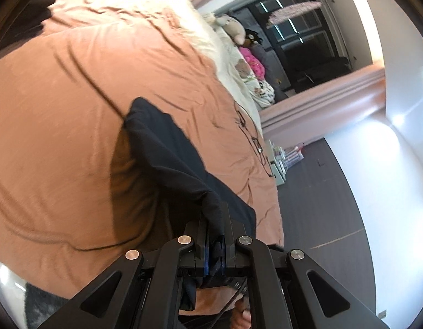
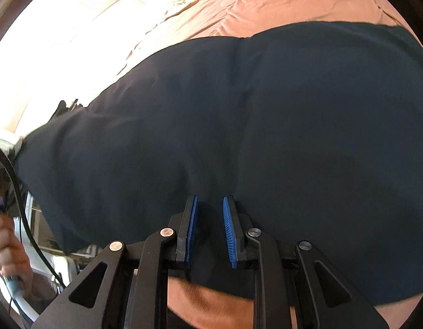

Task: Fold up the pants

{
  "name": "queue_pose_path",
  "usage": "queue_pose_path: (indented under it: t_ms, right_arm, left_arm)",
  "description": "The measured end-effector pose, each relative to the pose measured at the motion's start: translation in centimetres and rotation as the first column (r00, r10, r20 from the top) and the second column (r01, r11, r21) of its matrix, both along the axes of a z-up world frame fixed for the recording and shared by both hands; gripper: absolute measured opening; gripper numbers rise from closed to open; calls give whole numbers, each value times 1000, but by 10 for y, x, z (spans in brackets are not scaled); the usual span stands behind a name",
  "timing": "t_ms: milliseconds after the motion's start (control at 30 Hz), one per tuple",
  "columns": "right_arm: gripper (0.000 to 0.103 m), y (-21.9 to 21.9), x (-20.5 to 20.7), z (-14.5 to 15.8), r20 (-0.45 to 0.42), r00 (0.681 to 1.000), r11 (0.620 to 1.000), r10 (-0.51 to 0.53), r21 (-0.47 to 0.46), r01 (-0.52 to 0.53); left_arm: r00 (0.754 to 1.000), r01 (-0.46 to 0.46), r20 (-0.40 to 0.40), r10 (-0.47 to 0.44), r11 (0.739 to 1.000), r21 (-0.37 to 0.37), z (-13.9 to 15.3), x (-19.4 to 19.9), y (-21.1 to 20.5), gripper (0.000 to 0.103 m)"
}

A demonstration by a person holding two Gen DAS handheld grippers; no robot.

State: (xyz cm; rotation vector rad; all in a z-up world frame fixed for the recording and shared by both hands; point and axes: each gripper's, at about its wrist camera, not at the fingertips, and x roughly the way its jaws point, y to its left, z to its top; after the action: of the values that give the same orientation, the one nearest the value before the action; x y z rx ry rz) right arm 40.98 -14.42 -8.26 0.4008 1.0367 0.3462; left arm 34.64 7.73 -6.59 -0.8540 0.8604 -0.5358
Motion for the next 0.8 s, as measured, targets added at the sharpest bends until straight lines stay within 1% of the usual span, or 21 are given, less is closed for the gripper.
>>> queue_pose_path:
  t_ms: [167,300,567,667,800]
  right_arm:
    - [17,-3,-8,0,8,999,999,34,15,-34]
    - [17,-16,-14,6,31,999,999,24,32,-25]
    - [17,-68,-31,32,112,992,996,-58,67,51]
    - [17,-91,-40,40,137,985,993,-103,78,93]
    - [17,-121,-52,44,153,974,983,-168,97,154]
  left_arm:
    - [998,57,37,-58,998,30,17,10,-24,5]
    - [993,98,61,-102,994,57,29,15,-40,5]
    - [979,169,95,-179,980,107,49,26,-81,5]
    - [969,210,106,-224,969,129,55,30,-104,5]
    - [954,264,101,-282,951,164,58,36,-135,5]
